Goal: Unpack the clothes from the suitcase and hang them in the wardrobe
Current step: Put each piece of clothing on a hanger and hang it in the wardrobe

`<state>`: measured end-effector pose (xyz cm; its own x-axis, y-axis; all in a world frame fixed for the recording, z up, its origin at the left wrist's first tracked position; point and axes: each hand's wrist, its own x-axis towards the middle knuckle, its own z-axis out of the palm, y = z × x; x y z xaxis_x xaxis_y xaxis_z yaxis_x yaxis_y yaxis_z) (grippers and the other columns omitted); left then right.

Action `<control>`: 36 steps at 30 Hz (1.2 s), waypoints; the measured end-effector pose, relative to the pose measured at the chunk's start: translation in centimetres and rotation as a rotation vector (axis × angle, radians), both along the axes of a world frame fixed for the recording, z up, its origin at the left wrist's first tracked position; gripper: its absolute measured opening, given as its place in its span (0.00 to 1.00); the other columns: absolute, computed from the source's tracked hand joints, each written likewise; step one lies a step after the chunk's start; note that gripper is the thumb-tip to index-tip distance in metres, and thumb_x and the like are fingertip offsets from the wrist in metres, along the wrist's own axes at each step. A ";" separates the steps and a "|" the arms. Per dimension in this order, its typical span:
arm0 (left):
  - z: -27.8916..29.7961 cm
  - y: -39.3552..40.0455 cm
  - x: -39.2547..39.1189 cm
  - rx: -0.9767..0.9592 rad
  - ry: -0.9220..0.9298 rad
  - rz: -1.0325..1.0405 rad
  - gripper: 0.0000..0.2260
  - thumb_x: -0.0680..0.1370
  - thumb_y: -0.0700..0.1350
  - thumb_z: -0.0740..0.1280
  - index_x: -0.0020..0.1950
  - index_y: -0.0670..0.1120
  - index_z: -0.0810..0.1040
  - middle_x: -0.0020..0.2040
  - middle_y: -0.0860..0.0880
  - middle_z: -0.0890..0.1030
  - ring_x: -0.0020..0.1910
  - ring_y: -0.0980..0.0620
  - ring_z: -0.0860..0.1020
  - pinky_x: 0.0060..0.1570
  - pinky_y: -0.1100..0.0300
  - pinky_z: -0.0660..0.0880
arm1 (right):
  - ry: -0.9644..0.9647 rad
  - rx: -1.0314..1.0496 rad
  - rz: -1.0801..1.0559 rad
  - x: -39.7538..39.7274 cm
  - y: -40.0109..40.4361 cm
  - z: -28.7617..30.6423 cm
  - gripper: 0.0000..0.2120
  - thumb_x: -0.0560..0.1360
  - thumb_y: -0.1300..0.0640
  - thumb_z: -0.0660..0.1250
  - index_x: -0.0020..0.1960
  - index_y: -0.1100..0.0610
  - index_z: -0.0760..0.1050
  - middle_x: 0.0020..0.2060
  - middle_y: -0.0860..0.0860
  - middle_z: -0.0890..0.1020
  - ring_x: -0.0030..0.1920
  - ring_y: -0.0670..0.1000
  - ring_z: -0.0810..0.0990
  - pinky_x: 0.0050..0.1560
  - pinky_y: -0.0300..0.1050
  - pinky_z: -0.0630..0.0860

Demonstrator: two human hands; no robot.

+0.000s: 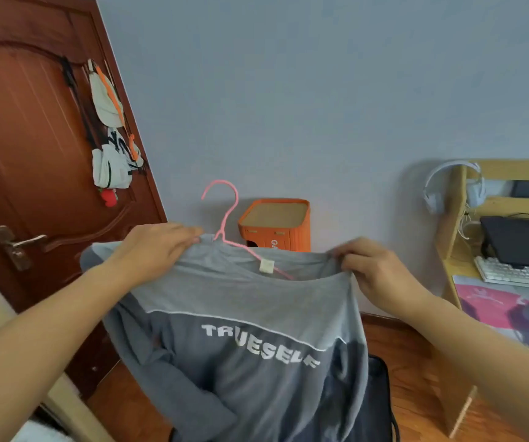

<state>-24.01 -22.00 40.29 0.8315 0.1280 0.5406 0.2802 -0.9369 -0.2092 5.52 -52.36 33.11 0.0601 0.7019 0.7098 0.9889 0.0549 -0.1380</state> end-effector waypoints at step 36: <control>-0.4 -5.2 1.6 0.084 -0.218 -0.125 0.10 0.82 0.51 0.61 0.63 0.57 0.74 0.38 0.50 0.79 0.33 0.43 0.80 0.24 0.53 0.75 | 1.021 0.060 0.186 -3.6 3.3 6.0 0.04 0.75 0.65 0.71 0.49 0.62 0.84 0.45 0.55 0.86 0.46 0.47 0.83 0.53 0.37 0.77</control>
<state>-22.37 -27.23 39.84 0.7006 -0.0213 0.7132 0.2102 -0.9490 -0.2349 1.95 -49.02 39.11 0.5467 0.7267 0.4160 0.3781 0.2290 -0.8970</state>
